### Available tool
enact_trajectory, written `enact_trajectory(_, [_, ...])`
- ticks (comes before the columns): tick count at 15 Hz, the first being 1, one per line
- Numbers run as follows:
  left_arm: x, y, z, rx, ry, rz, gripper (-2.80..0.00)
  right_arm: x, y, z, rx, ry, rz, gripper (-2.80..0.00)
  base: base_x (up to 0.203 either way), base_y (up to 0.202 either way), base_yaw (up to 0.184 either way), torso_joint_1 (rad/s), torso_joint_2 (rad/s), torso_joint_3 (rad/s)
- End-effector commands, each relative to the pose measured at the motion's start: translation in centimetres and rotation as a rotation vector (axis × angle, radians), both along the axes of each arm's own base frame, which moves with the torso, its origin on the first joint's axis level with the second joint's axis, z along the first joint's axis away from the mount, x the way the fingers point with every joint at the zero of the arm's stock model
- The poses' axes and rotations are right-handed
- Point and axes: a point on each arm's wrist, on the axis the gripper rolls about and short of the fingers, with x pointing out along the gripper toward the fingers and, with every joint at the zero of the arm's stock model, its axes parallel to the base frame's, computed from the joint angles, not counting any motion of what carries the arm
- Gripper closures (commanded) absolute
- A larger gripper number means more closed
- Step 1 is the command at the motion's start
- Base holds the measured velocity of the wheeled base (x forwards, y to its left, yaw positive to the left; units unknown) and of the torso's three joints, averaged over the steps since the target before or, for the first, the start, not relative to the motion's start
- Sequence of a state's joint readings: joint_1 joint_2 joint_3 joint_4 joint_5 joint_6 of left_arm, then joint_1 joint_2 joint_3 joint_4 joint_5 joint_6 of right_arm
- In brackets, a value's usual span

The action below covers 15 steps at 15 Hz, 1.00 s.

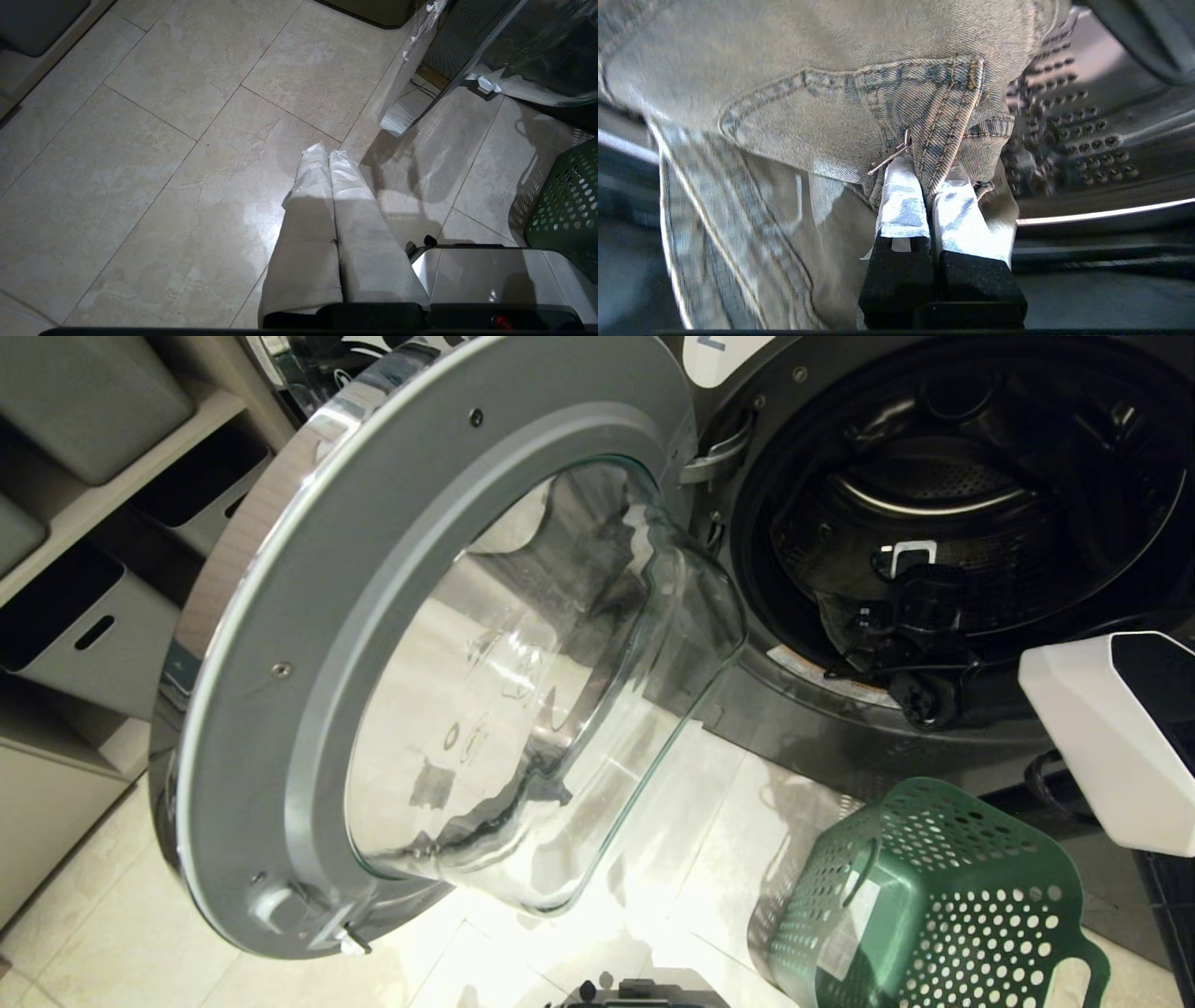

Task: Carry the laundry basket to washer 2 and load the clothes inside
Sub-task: Place the clothes into the washing machine

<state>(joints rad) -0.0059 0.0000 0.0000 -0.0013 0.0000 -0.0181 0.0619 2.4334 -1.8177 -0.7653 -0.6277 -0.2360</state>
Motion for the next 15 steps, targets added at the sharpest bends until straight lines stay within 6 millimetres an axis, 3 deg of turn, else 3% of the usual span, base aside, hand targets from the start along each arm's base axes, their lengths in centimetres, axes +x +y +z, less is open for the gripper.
enact_trajectory(1, [0.0,0.0,0.0,0.0,0.003,0.0,0.0,-0.9,0.0,1.9,0.002,0.006,-0.002,0.0,0.0,0.0,0.0,0.0,0.0,0.0])
enact_trajectory(5, [0.0,0.0,0.0,0.0,0.003,0.0,0.0,-1.2,-0.1,2.7,-0.001,-0.008,-0.002,0.0,0.0,0.0,0.0,0.0,0.0,0.0])
enact_trajectory(12, [0.0,0.0,0.0,0.0,0.003,0.0,0.0,-2.6,0.7,2.5,0.004,0.03,-0.036,0.0,0.0,0.0,0.0,0.0,0.0,0.0])
enact_trajectory(13, [0.0,0.0,0.0,0.0,0.003,0.0,0.0,-2.6,0.8,2.9,0.006,0.009,-0.034,-2.8,0.0,0.0,0.0,0.0,0.0,0.0])
enact_trajectory(15, [0.0,0.0,0.0,0.0,0.003,0.0,0.0,-2.8,0.9,3.8,0.013,-0.034,-0.025,-2.8,0.0,0.0,0.0,0.0,0.0,0.0])
